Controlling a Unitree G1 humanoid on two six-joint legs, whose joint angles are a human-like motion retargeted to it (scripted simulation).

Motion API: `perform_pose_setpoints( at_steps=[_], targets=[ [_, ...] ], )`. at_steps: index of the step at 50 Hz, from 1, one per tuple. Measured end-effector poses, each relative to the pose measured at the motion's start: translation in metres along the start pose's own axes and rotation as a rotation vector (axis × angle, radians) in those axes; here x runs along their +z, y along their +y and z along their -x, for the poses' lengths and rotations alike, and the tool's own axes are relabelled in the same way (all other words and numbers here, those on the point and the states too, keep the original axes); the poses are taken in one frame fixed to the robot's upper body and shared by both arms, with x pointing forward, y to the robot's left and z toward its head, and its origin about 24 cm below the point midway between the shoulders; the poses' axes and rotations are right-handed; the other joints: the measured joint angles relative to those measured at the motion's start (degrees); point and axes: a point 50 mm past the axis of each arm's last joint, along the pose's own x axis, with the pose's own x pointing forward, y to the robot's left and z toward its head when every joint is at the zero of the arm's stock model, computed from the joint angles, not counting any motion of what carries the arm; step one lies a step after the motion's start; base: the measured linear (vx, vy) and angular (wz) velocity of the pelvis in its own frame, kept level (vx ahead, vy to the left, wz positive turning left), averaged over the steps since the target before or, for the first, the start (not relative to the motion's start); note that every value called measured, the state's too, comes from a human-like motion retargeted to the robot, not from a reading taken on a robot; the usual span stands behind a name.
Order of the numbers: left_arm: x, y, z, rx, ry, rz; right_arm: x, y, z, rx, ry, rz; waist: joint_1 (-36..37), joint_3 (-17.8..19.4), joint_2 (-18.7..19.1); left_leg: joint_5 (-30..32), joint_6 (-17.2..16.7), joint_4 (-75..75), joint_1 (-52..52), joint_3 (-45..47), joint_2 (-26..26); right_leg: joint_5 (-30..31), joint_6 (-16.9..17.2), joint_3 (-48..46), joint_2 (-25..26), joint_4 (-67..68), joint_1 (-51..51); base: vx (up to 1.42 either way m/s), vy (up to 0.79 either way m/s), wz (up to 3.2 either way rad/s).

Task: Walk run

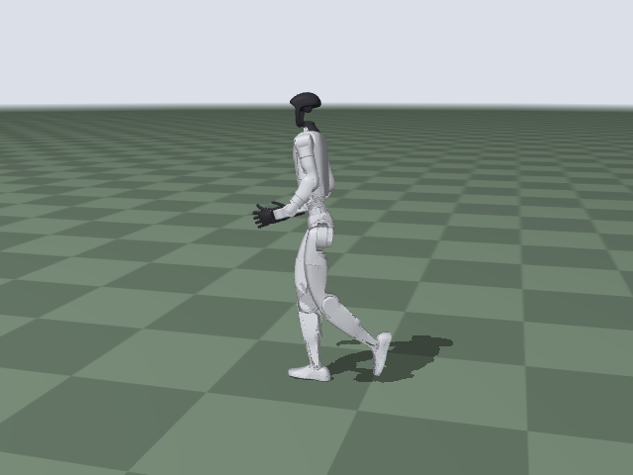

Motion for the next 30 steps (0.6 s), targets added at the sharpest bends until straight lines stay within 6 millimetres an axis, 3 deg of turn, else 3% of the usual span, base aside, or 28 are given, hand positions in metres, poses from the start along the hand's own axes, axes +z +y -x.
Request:
perform_pose_setpoints(
  at_steps=[2, 5, 7, 9, 13, 16, 18, 20, 22, 23, 25, 28, 30],
  targets=[
    [-0.013, -0.001, 0.020, 0.032, 0.056, 0.029, 0.004, 0.000, -0.005, 0.065, 0.003, 0.015, 2.40, -1.26, -3.32, -8.09, 0.48, 6.83, -5.54, -3.30, -2.46, 0.40, 0.00, 3.60, -0.89, -0.59, 2.10, 0.67, -0.43, -2.70],
    [-0.030, -0.009, 0.052, 0.108, 0.121, 0.060, 0.017, -0.008, -0.017, 0.112, -0.023, 0.082, 2.53, -1.75, -3.73, -17.00, 6.71, 8.74, -12.10, -6.54, -0.26, 1.46, 0.00, 9.54, 1.58, -2.60, 4.77, 0.70, -0.40, -2.22],
    [-0.038, -0.016, 0.070, 0.214, 0.137, 0.086, 0.032, -0.012, -0.029, 0.124, -0.069, 0.141, 4.46, -1.44, -3.90, -23.73, 12.68, 4.45, -15.30, -3.79, 2.33, 2.55, 0.00, 13.57, 2.63, -3.86, 6.76, 0.57, -0.17, -3.21],
    [-0.043, -0.021, 0.084, 0.328, 0.139, 0.124, 0.046, -0.012, -0.039, 0.138, -0.123, 0.190, 7.66, -0.56, -4.31, -25.96, 14.44, -3.02, -17.34, -2.41, 2.53, 3.47, 0.00, 18.72, 3.47, -4.09, 8.40, 0.65, -0.14, -3.88],
    [-0.047, -0.027, 0.092, 0.469, 0.116, 0.208, 0.070, -0.015, -0.054, 0.160, -0.202, 0.274, 14.16, 2.41, -3.02, -27.43, 9.69, -17.47, -21.21, -8.57, -0.94, 4.65, 0.00, 27.91, 6.35, -3.48, 11.65, 0.71, -0.13, -3.57],
    [-0.047, -0.024, 0.085, 0.468, 0.099, 0.244, 0.072, -0.028, -0.052, 0.123, -0.192, 0.307, 16.44, 4.15, -0.44, -26.57, 6.05, -27.37, -24.44, -14.23, -1.68, 5.61, 0.00, 33.13, 10.20, -3.03, 15.33, 0.83, -0.21, -2.17],
    [-0.043, -0.019, 0.073, 0.426, 0.081, 0.248, 0.062, -0.039, -0.044, 0.067, -0.149, 0.296, 16.99, 5.12, 1.23, -27.17, 2.20, -33.10, -25.64, -16.04, -1.32, 6.72, 0.00, 34.63, 12.91, -2.81, 18.54, 0.81, -0.31, -1.17],
    [-0.036, -0.013, 0.057, 0.359, 0.058, 0.226, 0.045, -0.049, -0.032, -0.003, -0.083, 0.258, 16.83, 6.06, 2.38, -27.28, 0.38, -36.60, -25.41, -16.30, -0.86, 9.08, 0.00, 34.36, 15.36, -2.79, 22.24, 1.04, -0.42, -0.62],
    [-0.026, -0.007, 0.041, 0.290, 0.033, 0.177, 0.022, -0.053, -0.016, -0.071, 0.000, 0.188, 16.62, 6.49, 2.17, -23.20, 0.86, -35.78, -23.62, -17.13, -0.38, 14.71, 0.20, 32.67, 17.03, -1.76, 25.12, 1.05, -0.52, -0.57],
    [-0.021, -0.004, 0.034, 0.260, 0.021, 0.148, 0.010, -0.054, -0.007, -0.101, 0.049, 0.147, 16.95, 6.23, 1.13, -24.53, 2.35, -33.46, -22.40, -17.65, -0.58, 19.22, 0.79, 31.67, 17.07, -0.36, 25.76, 1.09, -0.57, -0.86],
    [-0.010, 0.000, 0.020, 0.213, -0.006, 0.098, -0.015, -0.052, 0.010, -0.138, 0.161, 0.073, 17.19, 5.87, -1.39, -30.29, 3.44, -27.57, -21.59, -17.67, -0.33, 29.78, 7.23, 30.01, 16.22, 6.44, 24.76, 1.14, -0.49, -1.00],
    [0.007, 0.010, 0.004, 0.217, -0.080, 0.059, -0.041, -0.038, 0.024, -0.063, 0.294, 0.030, 14.63, 5.37, -0.58, -35.34, 2.76, -25.04, -19.29, -15.39, 3.18, 42.09, 22.63, 24.33, 16.97, 20.81, 18.15, 0.95, -0.42, -1.23],
    [0.019, 0.011, -0.007, 0.222, -0.137, 0.049, -0.048, -0.032, 0.031, -0.001, 0.336, 0.037, 13.83, 4.66, 1.90, -37.84, 2.37, -26.24, -15.86, -13.40, 6.40, 40.45, 23.18, 16.98, 15.15, 25.86, 13.24, 0.90, -0.46, -1.61]
  ],
)
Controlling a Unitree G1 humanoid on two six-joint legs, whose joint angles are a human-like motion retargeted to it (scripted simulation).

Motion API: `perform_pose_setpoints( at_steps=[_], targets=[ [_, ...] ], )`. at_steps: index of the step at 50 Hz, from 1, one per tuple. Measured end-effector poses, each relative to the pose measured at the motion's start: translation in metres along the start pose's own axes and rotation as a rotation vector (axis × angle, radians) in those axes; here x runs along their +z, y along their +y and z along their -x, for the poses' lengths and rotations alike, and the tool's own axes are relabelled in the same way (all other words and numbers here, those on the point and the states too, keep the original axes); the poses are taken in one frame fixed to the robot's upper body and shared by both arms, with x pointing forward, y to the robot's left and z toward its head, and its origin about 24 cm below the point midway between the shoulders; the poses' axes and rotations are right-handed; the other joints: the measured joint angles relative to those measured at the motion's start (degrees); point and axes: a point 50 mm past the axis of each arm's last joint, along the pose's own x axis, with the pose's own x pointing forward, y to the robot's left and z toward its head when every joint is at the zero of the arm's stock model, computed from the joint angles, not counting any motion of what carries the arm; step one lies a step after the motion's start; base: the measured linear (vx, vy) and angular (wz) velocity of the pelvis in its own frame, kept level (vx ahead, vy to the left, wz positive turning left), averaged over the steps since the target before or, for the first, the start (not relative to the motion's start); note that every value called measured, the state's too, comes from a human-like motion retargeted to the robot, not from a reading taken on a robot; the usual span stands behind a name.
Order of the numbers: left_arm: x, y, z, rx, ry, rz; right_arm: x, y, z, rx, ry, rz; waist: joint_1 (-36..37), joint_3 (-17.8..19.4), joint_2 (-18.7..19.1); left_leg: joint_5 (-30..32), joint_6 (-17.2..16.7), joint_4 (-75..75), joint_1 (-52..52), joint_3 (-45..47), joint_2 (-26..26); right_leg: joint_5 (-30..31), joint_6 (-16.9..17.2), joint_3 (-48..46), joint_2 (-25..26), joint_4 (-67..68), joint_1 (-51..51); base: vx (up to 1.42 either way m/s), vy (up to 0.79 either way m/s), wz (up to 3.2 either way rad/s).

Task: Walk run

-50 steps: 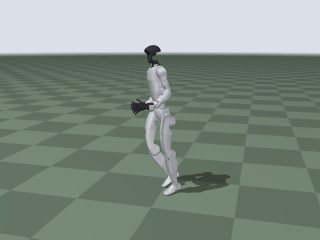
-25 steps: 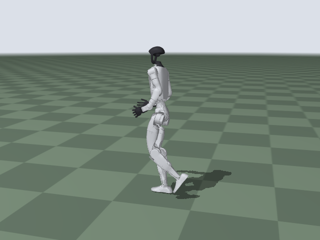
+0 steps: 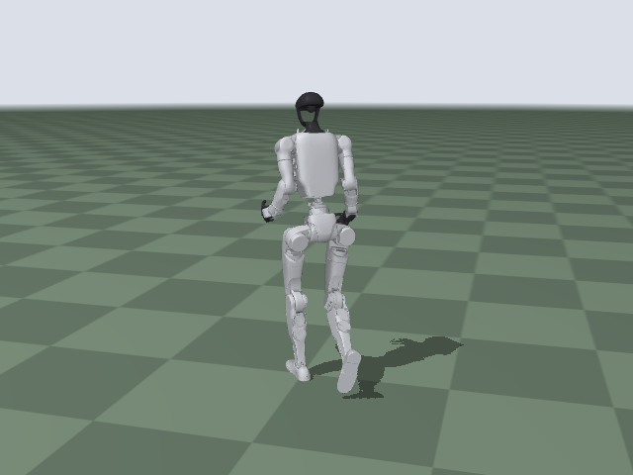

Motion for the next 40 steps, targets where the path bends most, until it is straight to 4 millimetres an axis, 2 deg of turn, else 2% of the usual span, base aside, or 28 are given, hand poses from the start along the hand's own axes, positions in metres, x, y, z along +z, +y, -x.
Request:
perform_pose_setpoints(
  at_steps=[2, 5, 8, 10, 12, 15, 17, 18, 20, 22, 23, 24, 25, 27, 28, 30, 32, 33, 35, 37, 38, 40],
  targets=[
    [0.010, -0.002, -0.013, -0.003, -0.052, -0.003, -0.004, 0.002, 0.005, 0.045, 0.017, 0.041, -0.81, 0.00, 1.55, -0.40, -0.67, -3.22, 3.90, 2.51, 2.12, -8.58, -4.31, -4.24, -1.91, 4.13, -6.34, 0.82, -0.41, -1.40],
    [0.027, -0.009, -0.033, -0.043, -0.124, -0.017, -0.004, 0.001, 0.011, 0.040, 0.019, 0.097, -4.75, 0.78, 3.70, 0.54, -0.98, -9.08, 9.65, 5.37, 2.93, -19.10, -2.47, -6.66, -3.31, 5.69, -16.49, 0.82, -0.38, -0.50],
    [0.047, -0.012, -0.048, -0.099, -0.191, -0.041, 0.009, -0.004, 0.010, -0.029, -0.045, 0.151, -9.98, 1.44, 5.44, -1.31, -1.81, -12.78, 14.82, 7.17, 1.50, -27.51, -1.36, -13.71, -10.65, 3.37, -25.85, 0.66, -0.19, -0.12],
    [0.058, -0.013, -0.056, -0.151, -0.221, -0.059, 0.021, -0.009, 0.010, -0.092, -0.104, 0.174, -13.55, 1.41, 6.37, -2.93, -0.72, -14.76, 18.01, 8.37, -0.86, -32.32, -3.46, -20.43, -18.65, 2.39, -31.64, 1.04, -0.43, 0.13],
    [0.064, -0.009, -0.059, -0.196, -0.216, -0.091, 0.030, -0.010, 0.008, -0.149, -0.159, 0.172, -16.55, 1.34, 7.20, -4.01, -0.85, -15.62, 20.94, 10.60, -1.90, -36.72, -6.02, -24.37, -23.93, -0.02, -36.59, 0.86, -0.35, 0.17],
    [0.052, 0.001, -0.053, -0.245, -0.119, -0.143, 0.043, -0.010, 0.000, -0.235, -0.250, 0.108, -19.83, 1.07, 8.75, -2.16, -1.75, -15.04, 24.39, 10.84, -2.34, -42.57, -8.46, -20.93, -24.75, -5.17, -42.85, 1.11, -0.73, 0.26],
    [0.028, 0.005, -0.038, -0.233, -0.007, -0.141, 0.052, -0.006, -0.006, -0.274, -0.315, 0.038, -20.02, 0.90, 10.77, 4.76, -3.48, -12.01, 25.42, 10.33, -1.00, -43.10, -11.64, -19.07, -23.64, -6.36, -42.98, 1.01, -0.66, -0.01],
    [0.013, 0.006, -0.028, -0.210, 0.054, -0.129, 0.057, -0.004, -0.008, -0.283, -0.348, 0.009, -19.91, 0.60, 12.03, 10.40, -4.50, -9.50, 25.32, 10.14, 0.24, -43.27, -15.89, -20.01, -23.30, -5.56, -42.06, 1.22, -0.89, -0.49],
    [-0.016, 0.008, -0.002, -0.145, 0.176, -0.089, 0.070, 0.000, -0.012, -0.269, -0.419, -0.014, -17.59, -0.83, 11.48, 26.02, -5.45, -1.78, 23.65, 13.40, 1.02, -47.72, -20.03, -22.65, -24.13, -2.58, -38.61, 1.36, -1.08, -1.25],
    [-0.044, 0.008, 0.031, -0.085, 0.303, -0.047, 0.091, 0.002, -0.019, -0.243, -0.499, 0.008, -15.16, -0.52, 7.51, 38.45, -0.52, 13.47, 17.87, 11.01, -3.46, -51.32, -17.53, -9.17, -18.96, -2.28, -36.35, 1.04, -0.76, -1.65],
    [-0.056, 0.009, 0.048, -0.043, 0.367, -0.023, 0.105, 0.002, -0.025, -0.227, -0.542, 0.026, -14.17, 0.10, 5.98, 41.57, 2.34, 23.97, 13.11, 9.01, -5.24, -53.29, -17.23, -8.68, -19.72, -1.29, -34.12, 1.23, -0.86, -1.76],
    [-0.065, 0.010, 0.066, 0.003, 0.416, 0.010, 0.121, 0.002, -0.031, -0.203, -0.591, 0.045, -13.04, 0.53, 4.46, 38.03, 2.12, 32.86, 8.45, 7.63, -6.87, -55.16, -16.99, -7.61, -19.81, -0.68, -31.96, 1.49, -1.01, -1.95],
    [-0.072, 0.010, 0.084, 0.052, 0.456, 0.048, 0.138, 0.004, -0.037, -0.175, -0.642, 0.063, -11.83, 0.88, 2.94, 31.16, 0.36, 40.94, 3.82, 6.55, -8.41, -56.97, -16.78, -6.23, -19.57, -0.26, -29.83, 1.44, -0.88, -2.32],
    [-0.081, 0.005, 0.121, 0.109, 0.506, 0.108, 0.166, 0.005, -0.042, -0.107, -0.730, 0.096, -7.89, 1.12, 1.36, 20.64, 5.22, 52.18, -6.55, 9.47, -6.41, -58.38, -18.13, -3.53, -16.63, -2.09, -24.74, 1.39, -0.60, -2.54],
    [-0.082, 0.001, 0.137, 0.131, 0.526, 0.118, 0.176, 0.004, -0.042, -0.080, -0.763, 0.115, -5.92, 1.13, 1.20, 15.79, 8.45, 54.40, -11.54, 8.76, -6.63, -57.99, -19.18, -3.14, -14.85, -4.28, -21.48, 1.71, -0.59, -2.38],
    [-0.079, 0.000, 0.162, 0.180, 0.542, 0.093, 0.191, -0.003, -0.039, -0.056, -0.813, 0.148, -1.41, 1.40, 1.81, 6.84, 14.77, 55.01, -20.34, 11.13, -0.80, -53.98, -20.17, -2.52, -9.79, -12.84, -12.91, 2.00, -0.69, -2.20],
    [-0.073, -0.001, 0.172, 0.209, 0.527, 0.049, 0.192, -0.012, -0.033, -0.071, -0.817, 0.188, 4.08, 2.01, -0.03, 5.79, 12.82, 45.70, -26.25, 12.80, 0.55, -43.51, -18.57, 0.04, -7.10, -20.98, -4.43, 1.91, -0.67, -2.28],
    [-0.072, -0.001, 0.174, 0.220, 0.521, 0.034, 0.188, -0.016, -0.031, -0.080, -0.806, 0.210, 7.26, 2.48, -1.65, 5.76, 11.18, 39.39, -28.32, 14.18, 0.66, -35.49, -18.17, 1.60, -6.39, -24.42, -0.56, 1.93, -0.60, -2.28],
    [-0.069, -0.004, 0.169, 0.225, 0.498, 0.019, 0.176, -0.022, -0.025, -0.096, -0.755, 0.254, 12.21, 4.09, -4.98, 6.05, 6.57, 23.98, -30.39, 13.52, -1.60, -15.45, -15.01, 2.68, -8.08, -28.21, 5.75, 2.14, -0.55, -1.84],
    [-0.066, -0.005, 0.152, 0.216, 0.443, 0.011, 0.158, -0.026, -0.021, -0.115, -0.681, 0.291, 14.86, 6.08, -7.10, 6.19, 1.36, 9.31, -27.85, 11.65, -3.40, 0.51, -7.76, 3.74, -9.61, -27.56, 9.85, 1.95, -0.50, -0.92],
    [-0.062, -0.004, 0.138, 0.211, 0.400, 0.006, 0.145, -0.029, -0.019, -0.126, -0.620, 0.309, 14.90, 7.87, -8.21, 4.35, -0.14, 3.82, -25.05, 12.78, -4.88, 2.67, -2.58, 2.88, -11.42, -19.13, 10.22, 2.09, -0.54, -0.07],
    [-0.049, 0.000, 0.105, 0.198, 0.299, -0.021, 0.124, -0.028, -0.019, -0.141, -0.521, 0.326, 12.14, 9.94, -8.85, 3.83, 2.42, -0.95, -20.28, 15.14, -6.57, 3.39, 3.28, -0.28, -12.85, -6.82, 10.57, 2.27, -0.59, 0.68]
  ],
)
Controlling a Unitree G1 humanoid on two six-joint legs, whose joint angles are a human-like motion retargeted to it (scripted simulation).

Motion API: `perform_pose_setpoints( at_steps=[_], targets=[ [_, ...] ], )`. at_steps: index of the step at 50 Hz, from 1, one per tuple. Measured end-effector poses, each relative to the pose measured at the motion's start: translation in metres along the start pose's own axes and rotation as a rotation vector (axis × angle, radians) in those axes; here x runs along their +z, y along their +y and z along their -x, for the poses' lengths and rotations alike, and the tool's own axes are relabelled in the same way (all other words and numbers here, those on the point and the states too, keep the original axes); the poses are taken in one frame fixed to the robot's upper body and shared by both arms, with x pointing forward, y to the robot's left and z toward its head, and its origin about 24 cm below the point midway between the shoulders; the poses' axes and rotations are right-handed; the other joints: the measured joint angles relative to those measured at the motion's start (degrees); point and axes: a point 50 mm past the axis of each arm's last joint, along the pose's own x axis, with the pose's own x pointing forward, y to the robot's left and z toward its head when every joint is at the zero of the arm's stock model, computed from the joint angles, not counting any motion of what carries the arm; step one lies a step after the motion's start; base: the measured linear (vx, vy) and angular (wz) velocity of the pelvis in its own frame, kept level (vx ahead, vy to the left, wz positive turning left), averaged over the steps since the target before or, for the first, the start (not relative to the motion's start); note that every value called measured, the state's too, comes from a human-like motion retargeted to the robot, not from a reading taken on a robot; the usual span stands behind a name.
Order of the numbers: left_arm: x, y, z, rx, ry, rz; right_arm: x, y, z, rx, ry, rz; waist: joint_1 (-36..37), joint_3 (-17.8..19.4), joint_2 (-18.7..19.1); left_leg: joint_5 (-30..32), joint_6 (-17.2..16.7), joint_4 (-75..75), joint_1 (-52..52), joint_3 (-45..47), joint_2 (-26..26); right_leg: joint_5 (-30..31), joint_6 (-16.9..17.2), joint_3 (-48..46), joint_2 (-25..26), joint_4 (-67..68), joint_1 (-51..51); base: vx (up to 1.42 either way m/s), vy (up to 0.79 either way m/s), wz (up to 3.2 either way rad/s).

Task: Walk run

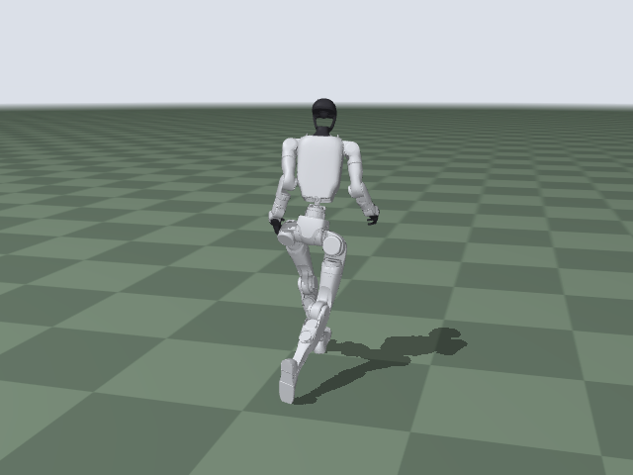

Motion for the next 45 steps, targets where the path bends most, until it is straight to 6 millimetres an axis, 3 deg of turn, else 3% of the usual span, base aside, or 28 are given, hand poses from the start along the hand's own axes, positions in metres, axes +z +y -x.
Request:
perform_pose_setpoints(
  at_steps=[1, 2, 3, 4, 7, 10, 13, 16, 18, 20, 22, 23, 24, 25, 27, 29, 30, 32, 33, 35, 37, 38, 40, 41, 42, 43, 45],
  targets=[
    [0.014, 0.002, -0.014, -0.005, -0.059, -0.022, -0.008, 0.007, 0.003, 0.009, 0.039, 0.000, -2.66, 0.00, 0.78, 5.17, 6.70, 0.73, 2.84, 0.81, -0.37, 0.00, 0.37, 1.75, 3.67, 1.79, 0.10, 2.25, -0.62, 1.10],
    [0.030, 0.004, -0.026, -0.010, -0.119, -0.048, -0.016, 0.015, 0.008, 0.023, 0.078, -0.002, -5.83, 0.01, 1.72, 6.21, 11.68, 3.26, 5.19, -0.67, -0.86, 0.00, 0.42, 2.66, 7.56, 3.27, -0.08, 2.13, -0.63, 1.37],
    [0.046, 0.007, -0.036, -0.015, -0.180, -0.084, -0.025, 0.026, 0.015, 0.047, 0.119, -0.009, -10.02, 0.06, 2.97, -1.01, 13.21, 9.43, 6.54, -6.74, -1.57, 0.00, -0.18, 1.92, 11.89, 4.12, -0.83, 2.27, -0.59, 1.12],
    [0.059, 0.006, -0.046, -0.038, -0.229, -0.124, -0.039, 0.034, 0.028, 0.060, 0.189, -0.015, -12.11, -0.24, 3.59, -6.02, 13.04, 14.37, 7.66, -9.40, -0.76, -2.88, -2.16, 0.17, 12.14, 9.11, -3.26, 2.55, -0.51, 0.56],
    [0.099, 0.001, -0.082, -0.185, -0.335, -0.224, -0.084, 0.051, 0.086, 0.046, 0.474, -0.084, -15.08, -3.94, 6.44, -16.24, 12.83, 20.54, 14.63, -11.00, -0.07, -18.26, -7.78, -4.16, 6.47, 27.82, -17.35, 2.33, -0.34, 0.31],
    [0.130, -0.033, -0.109, -0.437, -0.416, -0.182, -0.103, 0.057, 0.151, 0.065, 0.665, -0.278, -17.04, -10.23, 5.76, -15.91, 13.72, 12.06, 25.10, -13.16, -4.86, -31.05, -13.94, -8.76, -4.57, 28.85, -32.69, 2.49, -0.66, 0.77],
    [0.158, -0.044, -0.108, -0.503, -0.545, -0.193, -0.101, 0.048, 0.181, -0.036, 0.690, -0.330, -24.74, -11.11, 9.29, -0.19, 12.24, 1.88, 37.49, -19.00, -6.07, -34.38, -10.15, -11.77, -10.82, 15.74, -41.29, 1.99, -0.73, 2.02],
    [0.162, -0.046, -0.098, -0.490, -0.583, -0.235, -0.094, 0.033, 0.192, -0.175, 0.648, -0.291, -32.90, -10.38, 14.81, 26.18, 9.88, -3.40, 46.17, -19.32, 0.77, -35.72, -5.00, -11.13, -14.64, -4.00, -44.21, 2.17, -0.97, 2.05],
    [0.155, -0.040, -0.089, -0.459, -0.556, -0.278, -0.087, 0.024, 0.183, -0.249, 0.573, -0.249, -34.84, -8.40, 17.04, 37.95, 8.27, -1.53, 49.98, -17.37, 5.11, -38.71, -5.07, -6.23, -12.88, -16.10, -43.18, 1.72, -0.98, 0.32],
    [0.141, -0.033, -0.079, -0.423, -0.504, -0.321, -0.078, 0.017, 0.157, -0.274, 0.463, -0.201, -34.34, -4.07, 18.72, 39.38, 11.27, 14.03, 49.85, -11.55, 11.23, -42.25, -4.80, -5.58, -10.15, -20.73, -40.67, 1.97, -1.25, -0.80],
    [0.123, -0.029, -0.071, -0.380, -0.438, -0.326, -0.068, 0.010, 0.121, -0.232, 0.356, -0.142, -32.47, -1.56, 16.80, 39.38, 12.94, 22.12, 50.96, -15.36, 4.91, -38.87, -4.76, -5.29, -9.78, -20.01, -37.95, 1.64, -0.93, -0.81],
    [0.106, -0.025, -0.064, -0.354, -0.374, -0.313, -0.059, 0.006, 0.098, -0.178, 0.289, -0.106, -32.05, -0.92, 14.18, 39.38, 12.51, 26.28, 51.46, -17.05, -1.34, -32.05, -3.86, -2.95, -10.30, -18.20, -35.78, 2.01, -1.10, -1.14],
    [0.084, -0.016, -0.051, -0.313, -0.285, -0.300, -0.051, 0.009, 0.078, -0.110, 0.241, -0.091, -30.04, -0.92, 11.71, 38.75, 12.26, 30.05, 50.50, -13.63, -5.73, -33.72, -4.13, 4.91, -7.85, -13.62, -34.42, 2.50, -1.36, -2.02],
    [0.059, -0.005, -0.034, -0.269, -0.184, -0.281, -0.045, 0.015, 0.059, -0.035, 0.204, -0.084, -27.24, -1.23, 9.32, 37.80, 12.09, 33.62, 48.81, -7.64, -9.20, -39.63, -4.98, 15.52, -3.90, -7.65, -33.47, 2.38, -1.16, -1.32],
    [0.010, -0.007, -0.009, -0.257, 0.013, -0.202, -0.029, 0.005, 0.016, -0.058, 0.101, -0.153, -25.39, -0.53, 12.28, 25.16, 13.67, 53.05, 36.53, -6.53, -4.37, -46.88, -5.25, 0.92, -10.00, -1.60, -30.58, 2.20, -0.79, 0.11],
    [-0.029, -0.010, 0.031, -0.147, 0.164, -0.012, -0.020, 0.003, -0.002, -0.058, 0.036, -0.269, -19.49, -6.04, 11.92, 15.36, 13.71, 58.47, 23.84, 0.24, -0.50, -51.57, -6.09, 2.08, -6.75, -4.38, -23.89, 2.65, -0.71, -0.96],
    [-0.041, -0.015, 0.045, -0.090, 0.201, 0.094, -0.011, 0.005, -0.012, -0.062, -0.021, -0.319, -15.44, -7.94, 11.68, 11.33, 13.70, 57.59, 18.41, 4.54, 1.48, -52.66, -6.96, 2.88, -5.39, -5.95, -21.55, 2.67, -0.38, -0.76],
    [-0.048, -0.018, 0.054, 0.027, 0.183, 0.227, 0.007, 0.001, -0.022, -0.105, -0.130, -0.360, -10.55, -9.74, 11.38, 6.71, 11.50, 50.42, 7.75, 3.36, 0.32, -47.34, -7.41, -0.02, -2.92, -11.69, -15.07, 2.53, -0.34, -0.02],
    [-0.046, -0.014, 0.054, 0.084, 0.153, 0.256, 0.014, -0.002, -0.024, -0.113, -0.173, -0.364, -7.72, -10.22, 10.19, 5.25, 10.43, 44.25, 4.03, 4.04, 0.54, -40.33, -6.84, -0.54, -1.77, -15.38, -11.32, 2.11, -0.46, -0.24],
    [-0.037, -0.005, 0.049, 0.147, 0.086, 0.248, 0.025, -0.006, -0.024, -0.102, -0.230, -0.346, -0.28, -9.95, 6.77, 4.88, 8.35, 28.47, -1.21, 6.16, 1.93, -19.27, -5.43, 1.19, -0.17, -21.83, -4.31, 2.13, -0.47, -0.51],
    [-0.021, 0.002, 0.034, 0.148, 0.011, 0.191, 0.025, -0.011, -0.018, -0.070, -0.208, -0.289, 4.23, -8.28, 5.15, 6.74, 5.78, 8.71, -0.58, 3.51, 1.67, -2.09, -0.15, 0.41, 0.10, -23.31, 1.07, 2.31, -0.42, 0.44],
    [-0.012, 0.003, 0.025, 0.142, -0.030, 0.164, 0.022, -0.013, -0.012, -0.049, -0.173, -0.249, 5.23, -6.62, 4.22, 6.15, 6.77, 0.06, 1.72, 2.38, -0.54, -0.52, 2.51, -3.55, -1.61, -18.19, 2.59, 2.46, -0.49, 1.13],
    [0.012, 0.004, 0.002, 0.118, -0.133, 0.110, 0.014, -0.012, -0.005, -0.005, -0.104, -0.181, 5.03, -3.73, 3.20, 4.04, 7.33, -10.01, 5.40, 0.84, -2.58, 0.00, 3.50, -3.90, -2.22, -8.04, 4.52, 2.54, -0.59, 1.60],
    [0.028, 0.004, -0.013, 0.092, -0.198, 0.076, 0.009, -0.006, -0.003, 0.004, -0.071, -0.168, 2.80, -2.56, 4.56, 5.44, 9.75, -10.53, 7.91, -0.49, -1.92, 0.00, 3.16, -0.42, 3.42, -6.17, 5.99, 2.14, -0.87, 1.99],
    [0.046, 0.004, -0.027, 0.065, -0.268, 0.041, 0.003, 0.002, -0.002, 0.012, -0.039, -0.160, 0.74, -1.50, 5.49, 5.98, 11.83, -9.12, 9.64, -1.74, 0.07, 0.00, 1.39, -0.03, 7.78, -4.05, 6.61, 1.93, -1.54, 1.80],
    [0.067, 0.004, -0.041, 0.035, -0.347, 0.005, -0.004, 0.011, -0.003, 0.018, -0.010, -0.165, -0.99, -0.67, 5.57, 4.78, 13.25, -3.87, 9.78, -2.81, 4.71, 0.00, -3.23, -5.81, 9.63, -1.39, 5.51, 2.42, -1.76, 1.70],
    [0.102, 0.001, -0.060, -0.014, -0.481, -0.052, -0.029, 0.040, 0.013, 0.058, 0.107, -0.183, -8.27, -0.30, 6.82, -5.03, 13.72, 14.49, 8.80, -11.06, 5.43, -2.17, -9.02, -14.88, 13.08, 7.01, 2.09, 3.24, -1.17, 2.06]
  ],
)
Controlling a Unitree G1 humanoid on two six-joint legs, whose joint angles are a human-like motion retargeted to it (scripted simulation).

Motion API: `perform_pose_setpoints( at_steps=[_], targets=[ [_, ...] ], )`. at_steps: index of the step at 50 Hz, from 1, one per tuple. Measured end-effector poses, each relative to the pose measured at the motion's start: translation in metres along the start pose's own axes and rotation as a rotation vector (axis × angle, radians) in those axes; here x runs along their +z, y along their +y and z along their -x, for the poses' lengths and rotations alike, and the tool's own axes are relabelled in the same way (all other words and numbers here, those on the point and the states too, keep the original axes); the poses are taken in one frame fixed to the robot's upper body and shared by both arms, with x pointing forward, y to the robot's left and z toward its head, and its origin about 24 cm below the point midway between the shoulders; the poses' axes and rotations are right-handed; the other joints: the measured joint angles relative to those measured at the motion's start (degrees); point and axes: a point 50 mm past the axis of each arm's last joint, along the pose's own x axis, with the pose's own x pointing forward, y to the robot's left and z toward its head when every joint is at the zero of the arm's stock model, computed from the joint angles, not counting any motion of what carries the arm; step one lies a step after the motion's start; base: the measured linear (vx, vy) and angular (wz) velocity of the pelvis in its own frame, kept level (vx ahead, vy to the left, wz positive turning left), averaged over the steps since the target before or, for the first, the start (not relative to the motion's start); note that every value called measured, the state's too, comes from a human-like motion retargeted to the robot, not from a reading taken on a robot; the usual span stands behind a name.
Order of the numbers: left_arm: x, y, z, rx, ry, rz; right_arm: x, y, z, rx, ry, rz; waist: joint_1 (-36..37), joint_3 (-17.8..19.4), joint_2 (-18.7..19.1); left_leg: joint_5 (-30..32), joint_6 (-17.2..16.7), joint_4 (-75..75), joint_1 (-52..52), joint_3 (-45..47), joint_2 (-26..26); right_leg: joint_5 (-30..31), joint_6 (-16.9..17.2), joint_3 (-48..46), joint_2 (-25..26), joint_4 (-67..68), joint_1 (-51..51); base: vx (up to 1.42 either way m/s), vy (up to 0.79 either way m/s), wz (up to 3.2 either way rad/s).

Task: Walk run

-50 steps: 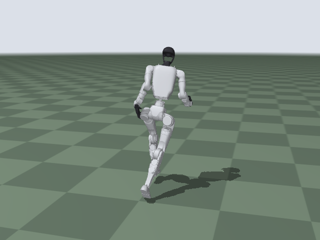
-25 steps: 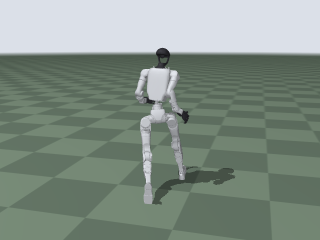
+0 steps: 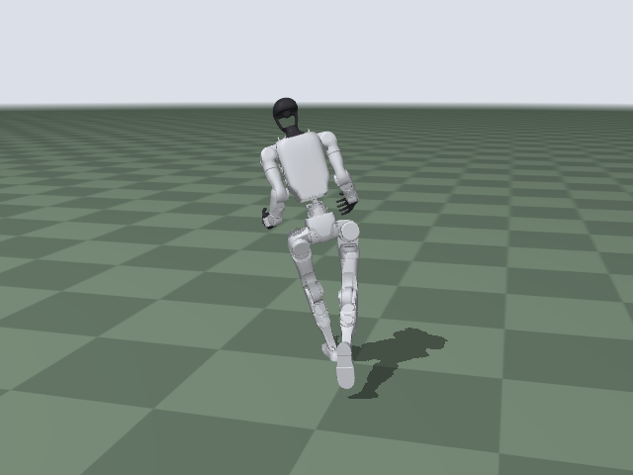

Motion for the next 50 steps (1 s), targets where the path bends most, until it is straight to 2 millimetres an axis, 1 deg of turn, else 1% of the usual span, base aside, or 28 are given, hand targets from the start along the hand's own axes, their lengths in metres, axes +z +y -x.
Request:
perform_pose_setpoints(
  at_steps=[2, 3, 5, 7, 10, 13, 15, 17, 18, 19, 20, 22, 23, 25, 27, 28, 30, 31, 33, 35, 37, 38, 40, 42, 43, 45, 47, 50],
  targets=[
    [0.007, -0.006, -0.020, -0.033, -0.071, 0.010, -0.056, 0.023, 0.051, 0.043, 0.286, -0.059, -3.68, -4.09, 1.54, -9.59, 0.00, 9.91, 2.36, -4.48, 2.06, -9.56, -4.80, -0.15, -0.26, 15.61, -9.14, 3.33, -0.46, 1.72],
    [0.010, -0.006, -0.033, -0.050, -0.099, 0.041, -0.076, 0.031, 0.078, 0.046, 0.410, -0.115, -5.25, -6.77, 2.83, -13.14, 0.00, 11.38, 4.89, -6.09, 0.97, -14.19, -4.73, 2.38, -0.42, 20.44, -15.97, 2.72, -0.58, 1.36],
    [0.014, -0.027, -0.060, -0.156, -0.148, 0.166, -0.094, 0.031, 0.121, 0.030, 0.542, -0.265, -5.37, -13.88, 2.46, -14.73, 0.00, 6.75, 10.70, -3.83, -0.68, -20.98, -11.60, 3.23, -6.18, 19.35, -27.46, 2.63, -0.69, 1.02],
    [0.029, -0.053, -0.072, -0.254, -0.219, 0.227, -0.092, 0.017, 0.145, -0.061, 0.522, -0.337, -10.42, -16.51, 1.75, -5.09, 0.00, -3.16, 18.85, -8.54, -6.35, -25.99, -12.16, 2.93, -14.49, 15.20, -37.24, 1.93, -0.29, 2.47],
    [0.057, -0.056, -0.076, -0.310, -0.319, 0.167, -0.079, -0.011, 0.160, -0.239, 0.444, -0.250, -21.73, -15.15, 7.25, 21.11, 0.00, -14.96, 33.06, -12.81, -5.31, -28.86, -3.05, 0.97, -21.92, -1.29, -42.89, 2.29, -0.46, 3.14],
    [0.071, -0.050, -0.070, -0.317, -0.339, 0.069, -0.057, -0.042, 0.157, -0.354, 0.330, -0.081, -27.60, -12.99, 8.51, 42.31, -3.97, -17.16, 41.05, -7.54, -1.50, -33.97, 3.84, 6.84, -22.84, -22.39, -42.67, 1.81, -0.76, 1.50],
    [0.076, -0.044, -0.063, -0.310, -0.340, 0.005, -0.040, -0.054, 0.138, -0.364, 0.239, 0.019, -28.14, -10.99, 7.55, 44.42, -2.09, -9.52, 44.03, -2.14, 0.35, -38.37, 7.89, 6.17, -23.47, -31.59, -40.22, 2.29, -1.53, 0.02],
    [0.076, -0.039, -0.061, -0.279, -0.338, -0.024, -0.023, -0.061, 0.106, -0.333, 0.144, 0.094, -25.77, -9.77, 3.74, 44.22, 0.00, -4.65, 47.06, -5.52, -6.01, -33.05, 3.26, 5.28, -23.90, -31.06, -37.78, 1.67, -1.06, -0.61],
    [0.074, -0.036, -0.061, -0.262, -0.330, -0.038, -0.013, -0.063, 0.088, -0.311, 0.093, 0.123, -24.71, -8.89, 1.63, 43.63, 0.00, 0.21, 47.25, -5.53, -9.03, -26.54, 0.03, 6.56, -22.88, -27.85, -36.54, 1.99, -1.33, -0.96],
    [0.068, -0.026, -0.056, -0.236, -0.300, -0.067, -0.005, -0.060, 0.070, -0.270, 0.051, 0.134, -23.23, -8.04, 1.31, 41.59, 0.00, 6.74, 45.88, -3.25, -9.88, -29.10, -1.11, 14.00, -17.99, -22.61, -34.91, 2.48, -1.72, -1.46],
    [0.060, -0.014, -0.048, -0.207, -0.258, -0.103, 0.001, -0.053, 0.053, -0.218, 0.014, 0.137, -21.55, -7.22, 1.89, 38.83, 0.00, 14.10, 43.72, 0.18, -9.64, -36.22, -1.20, 24.50, -11.18, -16.35, -33.07, 2.88, -1.64, -0.46],
    [0.014, -0.020, -0.016, -0.254, -0.045, -0.065, 0.005, -0.057, 0.036, -0.250, -0.027, 0.037, -19.77, -9.74, 6.13, 27.59, 0.00, 32.74, 33.24, -3.80, -3.50, -41.87, -0.13, 9.99, -15.06, -12.17, -29.00, 2.57, -1.25, 0.53],
    [-0.003, -0.026, -0.003, -0.277, 0.040, 0.001, 0.012, -0.061, 0.024, -0.253, -0.082, -0.060, -14.93, -12.55, 5.94, 22.43, 0.00, 37.51, 25.89, -1.78, -2.74, -44.38, -1.98, 9.17, -12.41, -14.22, -25.90, 2.13, -1.13, -1.04],
    [-0.026, -0.029, 0.031, -0.267, 0.164, 0.158, 0.027, -0.039, -0.003, -0.188, -0.217, -0.235, -6.28, -17.19, 3.36, 13.24, 0.00, 37.81, 15.83, 4.97, -1.01, -45.04, -4.35, 15.98, -7.79, -19.55, -19.63, 2.45, -0.96, -2.03],
    [-0.030, -0.019, 0.058, -0.209, 0.221, 0.176, 0.047, -0.032, -0.012, -0.157, -0.332, -0.266, -3.07, -17.09, 1.20, 8.91, 0.00, 31.25, 8.15, 7.60, -0.83, -34.44, -4.10, 13.48, -7.08, -24.48, -12.77, 1.93, -0.43, -0.40],
    [-0.028, -0.011, 0.069, -0.175, 0.236, 0.150, 0.056, -0.031, -0.013, -0.127, -0.374, -0.240, -1.65, -16.52, -0.25, 7.97, 0.00, 25.43, 5.14, 9.48, -1.35, -24.99, -2.32, 10.78, -9.07, -27.09, -9.60, 2.04, -0.30, 0.12],
    [-0.023, -0.001, 0.087, -0.093, 0.246, 0.091, 0.068, -0.023, -0.015, -0.024, -0.392, -0.141, 2.43, -15.24, -4.47, 7.88, 0.00, 7.94, 1.96, 15.85, -3.19, -3.68, 3.54, 12.39, -12.16, -32.09, -3.51, 2.27, -0.37, -0.09],
    [-0.022, 0.001, 0.091, -0.051, 0.248, 0.077, 0.068, -0.019, -0.014, 0.030, -0.353, -0.082, 4.18, -13.53, -6.10, 8.68, -1.31, -1.55, 2.73, 17.01, -4.65, -0.17, 7.43, 11.17, -13.99, -27.85, -1.92, 1.84, -0.48, -0.11],
    [-0.018, 0.003, 0.087, 0.018, 0.223, 0.060, 0.067, -0.011, -0.013, 0.133, -0.288, 0.029, 6.52, -9.89, -7.68, 9.78, -5.09, -19.31, 4.77, 14.26, -8.88, 2.17, 11.73, 7.92, -15.95, -18.60, 1.04, 1.73, -0.70, 0.10],
    [-0.011, 0.006, 0.070, 0.039, 0.161, 0.045, 0.069, -0.002, -0.015, 0.206, -0.272, 0.099, 8.27, -6.39, -7.57, 9.24, -11.20, -30.36, 5.72, 7.57, -8.71, 2.17, 12.56, 13.52, -12.30, -11.67, 3.28, 2.14, -0.94, 0.15],
    [0.000, 0.006, 0.045, 0.011, 0.077, 0.014, 0.063, 0.012, -0.017, 0.244, -0.251, 0.115, 8.96, -3.51, -4.24, 9.41, -12.17, -31.47, 7.04, 1.48, -5.73, 2.17, 12.42, 11.05, -8.90, -8.51, 6.73, 1.77, -0.63, 0.03],
    [0.005, 0.004, 0.033, -0.008, 0.034, -0.003, 0.057, 0.021, -0.017, 0.271, -0.227, 0.114, 10.44, -2.06, -2.14, 11.44, -10.68, -29.04, 7.93, 1.45, -3.01, 2.17, 12.02, 9.62, -8.56, -7.74, 9.30, 2.07, -0.74, -0.36],
    [0.022, 0.001, 0.003, -0.051, -0.070, -0.038, 0.043, 0.041, -0.015, 0.357, -0.177, 0.101, 9.45, -1.56, -1.93, 14.83, 0.00, -14.79, 5.10, 0.29, 1.92, 1.27, 3.31, 2.80, -6.54, -4.33, 7.97, 2.53, -1.06, 0.05],
    [0.025, -0.004, -0.007, -0.075, -0.116, -0.016, -0.003, 0.047, 0.019, 0.435, 0.048, 0.063, 5.54, -5.05, -1.83, 6.21, 0.00, -0.24, 5.62, -1.61, 0.20, -7.14, -1.76, -2.05, -7.86, 7.02, 3.61, 2.86, -0.16, 1.18],
    [0.020, -0.001, -0.009, -0.070, -0.105, 0.030, -0.033, 0.043, 0.050, 0.442, 0.218, 0.019, 4.13, -7.25, -1.32, 2.63, 0.00, 4.66, 6.75, -1.70, 0.05, -11.34, -0.54, 2.01, -7.54, 12.86, -0.77, 2.66, -0.10, 0.86],
    [0.016, -0.002, -0.025, -0.083, -0.122, 0.175, -0.060, 0.052, 0.086, 0.480, 0.386, -0.094, 0.50, -13.03, -2.11, -2.71, 0.00, 7.23, 9.04, 0.77, -1.48, -18.43, -1.73, 7.72, -8.29, 16.79, -13.50, 2.36, -0.47, 0.15],
    [0.020, -0.037, -0.040, -0.179, -0.165, 0.291, -0.063, 0.034, 0.106, 0.356, 0.394, -0.175, -4.11, -15.84, 0.28, -1.30, 0.00, 2.06, 15.56, -1.38, -3.06, -22.92, -2.55, 6.19, -9.94, 8.76, -19.76, 1.69, -0.22, 1.31],
    [0.037, -0.050, -0.046, -0.269, -0.238, 0.292, -0.054, -0.002, 0.120, 0.086, 0.320, -0.192, -11.93, -15.83, 3.10, 13.65, -1.52, -10.29, 27.57, -3.74, -7.92, -26.44, -1.97, 4.71, -16.03, -5.29, -28.02, 1.67, -0.37, 1.87]
  ],
)
